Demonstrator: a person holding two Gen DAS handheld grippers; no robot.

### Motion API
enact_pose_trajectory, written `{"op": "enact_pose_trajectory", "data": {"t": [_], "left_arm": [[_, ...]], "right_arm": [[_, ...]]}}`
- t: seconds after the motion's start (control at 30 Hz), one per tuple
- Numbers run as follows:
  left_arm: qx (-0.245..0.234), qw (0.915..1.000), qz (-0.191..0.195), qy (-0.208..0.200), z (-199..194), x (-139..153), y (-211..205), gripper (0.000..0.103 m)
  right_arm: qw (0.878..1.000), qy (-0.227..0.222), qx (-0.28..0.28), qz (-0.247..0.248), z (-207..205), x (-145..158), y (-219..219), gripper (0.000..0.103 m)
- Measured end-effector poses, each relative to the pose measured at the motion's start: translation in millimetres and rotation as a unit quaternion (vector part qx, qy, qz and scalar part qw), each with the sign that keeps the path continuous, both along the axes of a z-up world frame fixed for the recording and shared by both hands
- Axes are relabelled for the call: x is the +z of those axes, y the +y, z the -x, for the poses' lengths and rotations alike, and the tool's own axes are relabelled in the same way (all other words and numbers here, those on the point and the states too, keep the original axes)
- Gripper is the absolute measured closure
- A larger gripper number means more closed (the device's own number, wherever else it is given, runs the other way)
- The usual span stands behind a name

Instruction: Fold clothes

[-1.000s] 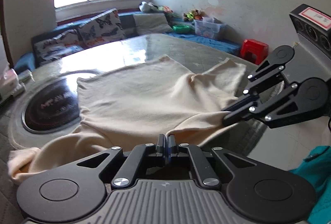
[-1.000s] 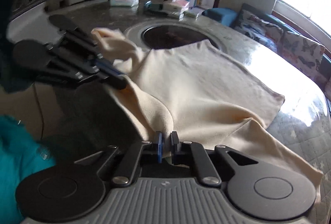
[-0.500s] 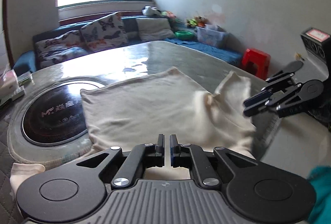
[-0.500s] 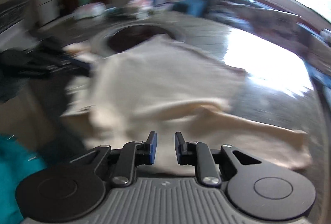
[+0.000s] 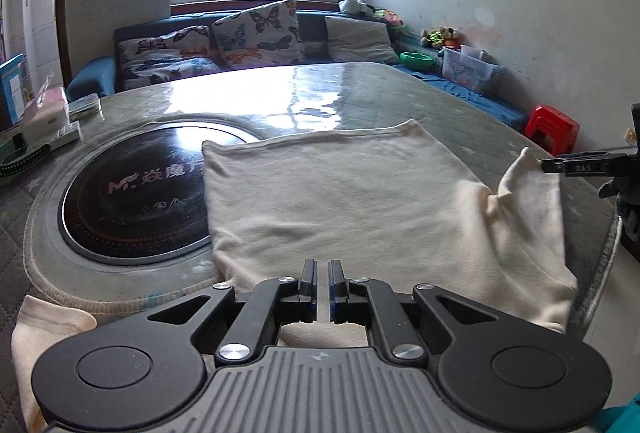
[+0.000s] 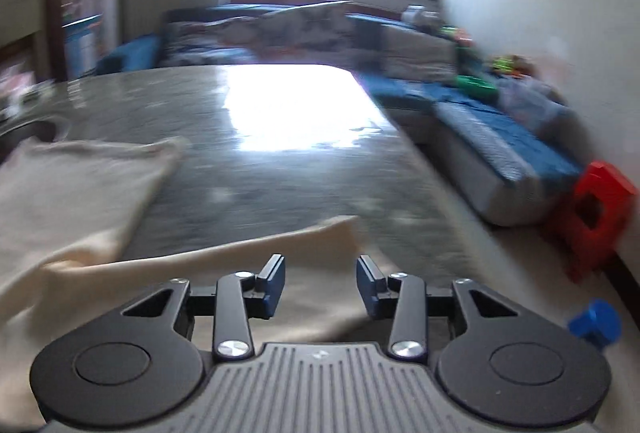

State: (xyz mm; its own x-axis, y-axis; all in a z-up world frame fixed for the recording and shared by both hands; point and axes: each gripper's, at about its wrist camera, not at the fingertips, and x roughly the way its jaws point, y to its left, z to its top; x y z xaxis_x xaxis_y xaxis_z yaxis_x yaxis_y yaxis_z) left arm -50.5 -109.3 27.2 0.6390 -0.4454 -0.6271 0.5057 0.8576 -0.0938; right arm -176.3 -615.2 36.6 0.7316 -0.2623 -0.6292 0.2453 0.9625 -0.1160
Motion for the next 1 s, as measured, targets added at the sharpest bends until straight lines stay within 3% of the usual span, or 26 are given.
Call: {"op": "enact_pose_trajectory", "data": {"t": [0.1, 0.2, 0.27, 0.47, 0.7, 0.83, 0.9, 1.0], "left_arm": [[0.006, 1.0000, -0.002, 0.004, -2, -2, 1, 0.096], [0.009, 0.9999, -0.004, 0.010, -3, -5, -1, 0.096], [0.009, 0.9999, -0.006, 0.013, -3, -6, -1, 0.096], [0.012, 0.9997, -0.013, 0.019, -4, -11, -2, 0.094], [0.007, 0.9997, -0.013, 0.018, -3, -12, -3, 0.093], [0.007, 0.9997, -0.014, 0.019, -2, -9, -2, 0.087], [0.004, 0.9998, -0.013, 0.015, -2, -6, -3, 0.085], [-0.003, 0.9999, -0.010, 0.013, -3, -3, -7, 0.085]], "right_arm": [[0.999, 0.004, -0.038, -0.033, 2, -6, -26, 0.062], [0.997, 0.009, -0.040, -0.072, 1, -14, -37, 0.069], [0.997, 0.003, -0.030, -0.065, 3, -15, -33, 0.095], [0.998, -0.015, -0.046, 0.029, 17, 1, -20, 0.096], [0.995, 0.019, -0.084, 0.048, 26, -16, -30, 0.094], [0.993, 0.008, -0.091, 0.081, 29, -12, -18, 0.090], [0.993, -0.012, -0.070, 0.090, 32, 2, -5, 0.090], [0.998, -0.034, 0.009, 0.050, 30, 21, 19, 0.090]]}}
